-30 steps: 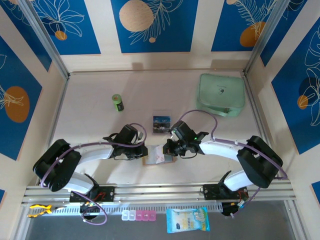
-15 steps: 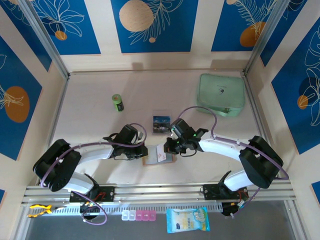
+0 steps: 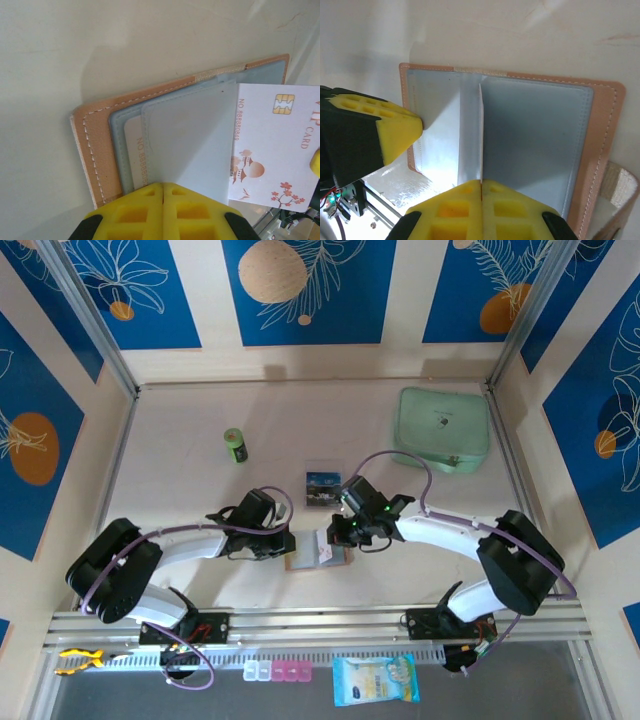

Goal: Take the credit cards out of the card holder

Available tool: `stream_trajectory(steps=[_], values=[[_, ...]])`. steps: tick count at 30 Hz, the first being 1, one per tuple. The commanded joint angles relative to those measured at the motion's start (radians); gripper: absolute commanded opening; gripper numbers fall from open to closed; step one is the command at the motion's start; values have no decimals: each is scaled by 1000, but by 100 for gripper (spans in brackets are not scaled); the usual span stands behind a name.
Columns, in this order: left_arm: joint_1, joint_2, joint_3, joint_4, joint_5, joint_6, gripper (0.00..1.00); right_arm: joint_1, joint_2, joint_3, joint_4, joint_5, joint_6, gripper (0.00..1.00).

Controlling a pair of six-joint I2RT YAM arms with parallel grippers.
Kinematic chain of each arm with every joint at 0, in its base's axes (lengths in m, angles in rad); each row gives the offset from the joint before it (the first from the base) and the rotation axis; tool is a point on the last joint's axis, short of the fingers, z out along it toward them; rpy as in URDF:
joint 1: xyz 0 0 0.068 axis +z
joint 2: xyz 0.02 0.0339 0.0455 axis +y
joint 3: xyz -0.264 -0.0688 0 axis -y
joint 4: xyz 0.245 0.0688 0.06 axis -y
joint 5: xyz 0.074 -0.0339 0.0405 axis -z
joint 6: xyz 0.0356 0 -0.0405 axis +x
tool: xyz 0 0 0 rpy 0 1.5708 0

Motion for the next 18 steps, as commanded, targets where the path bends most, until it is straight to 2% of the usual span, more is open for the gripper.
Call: stream_trajectory(steps=[1, 4, 9, 13, 18], values=[[8, 1, -3, -46, -17, 9, 3, 11, 20, 24, -8, -1, 8, 7], [8, 2, -7, -42, -14, 8, 3, 18, 34, 26, -6, -4, 13, 11], [8, 1, -7, -40, -13, 8, 3, 25, 50, 28, -6, 0, 15, 12], [8, -1, -1, -45, -14, 11, 3, 31, 46, 30, -8, 8, 18, 6], [8, -14, 22, -100, -51, 40, 3, 36, 21, 37, -33, 23, 18, 5]])
